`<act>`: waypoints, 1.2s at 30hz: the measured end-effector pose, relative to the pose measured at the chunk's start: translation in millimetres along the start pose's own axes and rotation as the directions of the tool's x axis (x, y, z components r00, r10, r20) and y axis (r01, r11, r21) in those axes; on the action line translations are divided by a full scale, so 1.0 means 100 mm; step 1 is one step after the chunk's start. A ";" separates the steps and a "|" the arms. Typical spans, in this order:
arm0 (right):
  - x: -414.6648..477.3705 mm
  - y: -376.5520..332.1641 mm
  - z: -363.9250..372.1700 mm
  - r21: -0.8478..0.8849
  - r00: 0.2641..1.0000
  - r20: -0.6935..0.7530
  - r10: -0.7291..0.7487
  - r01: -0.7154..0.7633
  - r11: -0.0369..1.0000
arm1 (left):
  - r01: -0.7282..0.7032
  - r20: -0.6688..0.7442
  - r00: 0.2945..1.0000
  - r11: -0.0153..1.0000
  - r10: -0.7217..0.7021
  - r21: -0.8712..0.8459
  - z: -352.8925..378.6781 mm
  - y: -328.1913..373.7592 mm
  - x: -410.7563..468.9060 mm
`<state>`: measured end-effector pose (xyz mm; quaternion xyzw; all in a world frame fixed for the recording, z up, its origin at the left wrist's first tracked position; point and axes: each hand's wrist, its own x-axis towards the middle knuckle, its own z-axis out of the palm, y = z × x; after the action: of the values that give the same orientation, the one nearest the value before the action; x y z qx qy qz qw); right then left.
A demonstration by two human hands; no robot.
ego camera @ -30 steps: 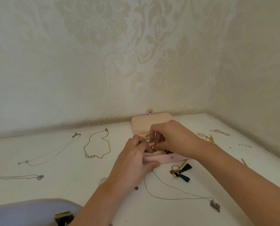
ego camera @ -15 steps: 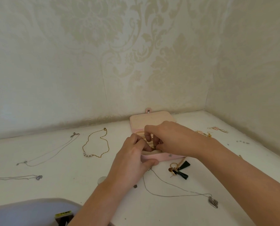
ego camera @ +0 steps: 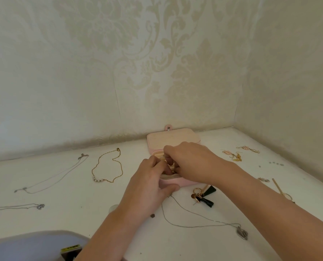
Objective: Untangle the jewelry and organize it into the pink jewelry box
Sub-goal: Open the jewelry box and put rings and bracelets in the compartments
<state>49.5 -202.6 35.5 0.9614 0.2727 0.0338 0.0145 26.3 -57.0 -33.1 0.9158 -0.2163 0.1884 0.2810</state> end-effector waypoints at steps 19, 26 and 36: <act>0.02 0.07 0.00 0.143 0.995 -0.011 0.104 -0.101 0.985 | 0.041 0.002 0.999 0.997 -0.040 -0.071 0.01 -0.03 0.00; -0.04 0.10 0.00 0.155 0.995 0.010 0.102 -0.103 0.983 | 0.037 0.001 0.999 0.996 -0.037 -0.084 0.02 -0.06 0.00; -0.07 0.13 -0.06 0.237 0.998 0.012 0.069 -0.070 0.969 | 0.050 -0.033 0.998 0.996 -0.052 -0.076 0.01 -0.04 0.01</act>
<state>50.2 -217.7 41.8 0.9652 0.2409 -0.0005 -0.1012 29.3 -54.7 -35.5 0.9065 -0.1948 0.1887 0.3237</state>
